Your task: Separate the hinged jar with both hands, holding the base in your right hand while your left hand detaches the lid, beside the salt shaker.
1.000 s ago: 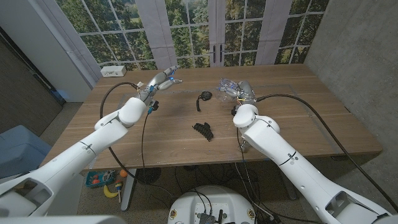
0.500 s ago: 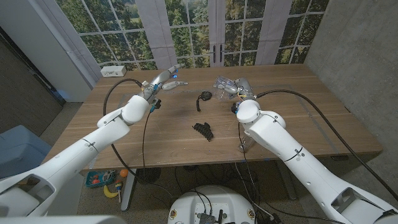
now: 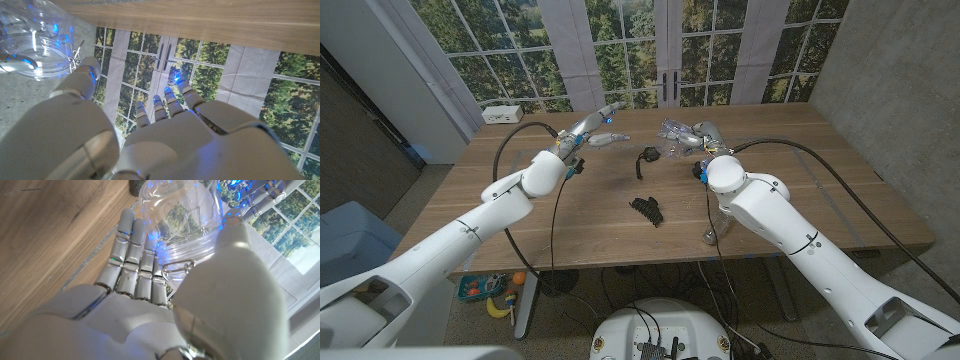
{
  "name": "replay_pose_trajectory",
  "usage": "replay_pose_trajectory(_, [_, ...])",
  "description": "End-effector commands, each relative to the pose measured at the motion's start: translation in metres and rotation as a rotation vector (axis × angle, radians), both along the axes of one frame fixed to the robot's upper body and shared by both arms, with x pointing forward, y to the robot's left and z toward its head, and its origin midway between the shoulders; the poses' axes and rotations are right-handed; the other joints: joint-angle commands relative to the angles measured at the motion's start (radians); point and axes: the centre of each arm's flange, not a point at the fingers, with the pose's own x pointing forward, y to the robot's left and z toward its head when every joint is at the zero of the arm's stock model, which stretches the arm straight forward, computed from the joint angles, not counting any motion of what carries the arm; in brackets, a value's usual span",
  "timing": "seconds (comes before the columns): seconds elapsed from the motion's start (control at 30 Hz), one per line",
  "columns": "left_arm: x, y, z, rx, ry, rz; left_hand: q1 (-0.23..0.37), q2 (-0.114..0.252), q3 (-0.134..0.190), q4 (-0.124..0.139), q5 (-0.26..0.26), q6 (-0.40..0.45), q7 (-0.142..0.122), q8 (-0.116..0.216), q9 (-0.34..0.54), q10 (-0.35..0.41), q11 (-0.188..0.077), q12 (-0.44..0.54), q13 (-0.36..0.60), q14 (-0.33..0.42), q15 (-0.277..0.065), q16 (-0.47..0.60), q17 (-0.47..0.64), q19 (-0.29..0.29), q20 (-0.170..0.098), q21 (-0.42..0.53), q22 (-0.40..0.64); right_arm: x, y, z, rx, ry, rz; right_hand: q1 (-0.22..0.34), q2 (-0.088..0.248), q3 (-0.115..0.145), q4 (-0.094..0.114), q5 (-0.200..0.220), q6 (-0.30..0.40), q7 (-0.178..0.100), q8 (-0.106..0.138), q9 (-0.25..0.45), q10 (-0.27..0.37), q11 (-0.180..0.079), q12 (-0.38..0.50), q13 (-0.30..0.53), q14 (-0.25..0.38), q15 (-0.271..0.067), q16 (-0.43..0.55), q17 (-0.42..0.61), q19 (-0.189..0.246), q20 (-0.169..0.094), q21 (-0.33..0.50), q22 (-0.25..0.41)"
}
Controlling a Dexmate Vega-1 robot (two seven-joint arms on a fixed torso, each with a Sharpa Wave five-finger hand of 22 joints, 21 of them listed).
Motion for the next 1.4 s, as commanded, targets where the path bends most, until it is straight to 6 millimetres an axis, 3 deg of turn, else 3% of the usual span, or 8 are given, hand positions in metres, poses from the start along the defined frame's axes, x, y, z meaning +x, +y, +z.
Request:
replay_pose_trajectory(0.03, [0.002, -0.012, -0.006, -0.010, -0.025, -0.025, 0.007, -0.013, -0.028, 0.004, 0.020, 0.015, -0.001, 0.008, 0.004, 0.024, -0.004, 0.012, 0.004, 0.021, -0.007, 0.009, 0.004, 0.020, -0.001, 0.007, 0.004, -0.009, 0.003, 0.006, -0.012, -0.028, 0.052, 0.265, 0.255, 0.187, -0.042, 0.007, 0.187, -0.171, 0.002, -0.001, 0.184, -0.171, -0.005, 0.005, 0.246, -0.353, -0.002, 0.007, -0.065, -0.139, 0.011, -0.002])
replay_pose_trajectory(0.23, [0.007, -0.016, -0.016, -0.080, -0.019, -0.077, -0.021, -0.017, -0.098, 0.022, 0.057, 0.065, 0.001, 0.018, 0.005, 0.065, -0.013, 0.023, 0.006, 0.063, -0.029, 0.018, 0.008, 0.055, -0.011, 0.018, 0.008, -0.014, 0.005, 0.007, -0.029, -0.039, 0.062, 0.265, 0.255, 0.189, -0.041, 0.010, 0.185, -0.171, -0.001, -0.004, 0.186, -0.169, -0.009, 0.009, 0.247, -0.352, -0.008, 0.010, -0.070, -0.140, 0.020, -0.009])
replay_pose_trajectory(0.37, [0.008, -0.022, -0.022, -0.103, -0.022, -0.093, -0.036, -0.015, -0.124, 0.028, 0.069, 0.091, 0.001, 0.023, 0.005, 0.079, -0.019, 0.025, 0.006, 0.079, -0.037, 0.021, 0.009, 0.065, -0.018, 0.021, 0.010, -0.018, 0.007, 0.007, -0.042, -0.048, 0.074, 0.265, 0.255, 0.190, -0.041, 0.012, 0.185, -0.170, -0.002, -0.005, 0.186, -0.172, -0.011, 0.011, 0.249, -0.352, -0.010, 0.014, -0.072, -0.140, 0.026, -0.013])
replay_pose_trajectory(0.87, [0.001, -0.040, -0.024, -0.092, -0.073, -0.077, -0.022, -0.009, -0.147, 0.020, 0.086, 0.109, -0.002, 0.023, 0.004, 0.088, -0.019, 0.024, 0.007, 0.083, -0.039, 0.017, 0.008, 0.081, -0.015, 0.026, 0.011, -0.029, 0.010, 0.009, -0.058, -0.047, 0.107, 0.266, 0.252, 0.194, -0.042, 0.018, 0.188, -0.167, -0.005, -0.010, 0.191, -0.166, -0.022, 0.017, 0.253, -0.353, -0.022, 0.021, -0.079, -0.139, 0.049, -0.028])
replay_pose_trajectory(1.4, [-0.003, -0.055, -0.022, -0.053, -0.110, -0.081, 0.037, 0.011, -0.154, 0.006, 0.103, 0.129, -0.003, 0.023, 0.004, 0.096, -0.025, 0.021, 0.007, 0.094, -0.045, 0.014, 0.006, 0.091, -0.019, 0.029, 0.013, -0.038, 0.016, 0.010, -0.094, -0.062, 0.152, 0.266, 0.249, 0.197, -0.041, 0.025, 0.189, -0.165, -0.009, -0.014, 0.197, -0.167, -0.033, 0.024, 0.258, -0.353, -0.033, 0.030, -0.088, -0.139, 0.075, -0.045])
